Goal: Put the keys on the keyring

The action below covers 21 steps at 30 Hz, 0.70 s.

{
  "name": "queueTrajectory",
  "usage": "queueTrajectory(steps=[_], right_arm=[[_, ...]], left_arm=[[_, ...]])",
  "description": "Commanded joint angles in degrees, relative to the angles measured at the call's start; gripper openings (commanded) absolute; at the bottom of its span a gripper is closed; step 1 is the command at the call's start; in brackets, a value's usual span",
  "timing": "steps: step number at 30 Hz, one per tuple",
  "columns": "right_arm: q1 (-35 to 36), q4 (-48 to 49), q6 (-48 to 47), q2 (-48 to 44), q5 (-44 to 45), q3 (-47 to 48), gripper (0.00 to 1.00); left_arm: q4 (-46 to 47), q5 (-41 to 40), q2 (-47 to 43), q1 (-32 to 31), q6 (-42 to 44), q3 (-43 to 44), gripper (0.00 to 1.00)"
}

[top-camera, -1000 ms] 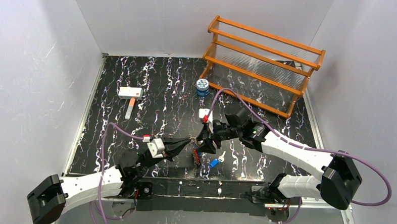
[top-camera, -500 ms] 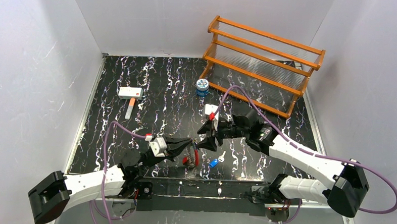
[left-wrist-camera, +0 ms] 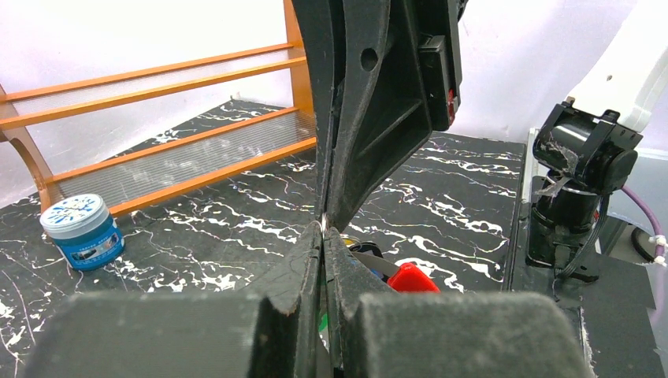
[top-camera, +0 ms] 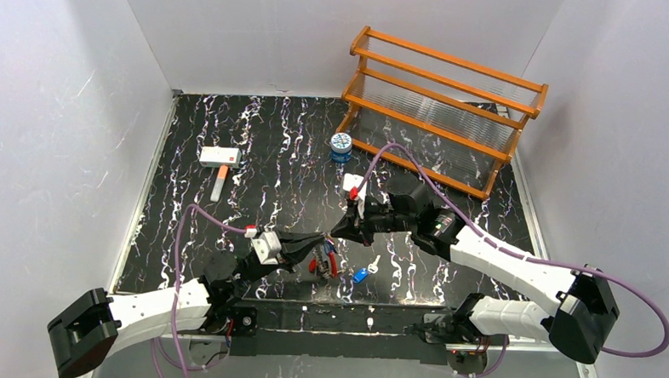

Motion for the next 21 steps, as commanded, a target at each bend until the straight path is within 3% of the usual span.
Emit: queueTrajectory(steps=[1, 16, 17, 21], right_arm=[[-0.24, 0.11, 0.25, -0.65, 1.55, 0.91, 0.01], [-0.25, 0.52, 1.13, 4.83, -2.72, 0.9, 0.01], [-0.24, 0.42, 1.25, 5.25, -2.95, 1.26, 0.03], [-0.25, 1.81, 1.54, 5.7, -4.14, 1.25, 0.3]], left_arm=[[4.31, -0.09, -1.11, -0.15, -0.24, -5.57, 0.0], [4.49, 1.19, -1.7, -0.16, -0.11, -5.51, 0.0], [4.49, 1.19, -1.7, -0.14, -0.18, -5.49, 0.0], [4.5, 1.33, -1.62, -0.15, -0.1, -5.59, 0.0]])
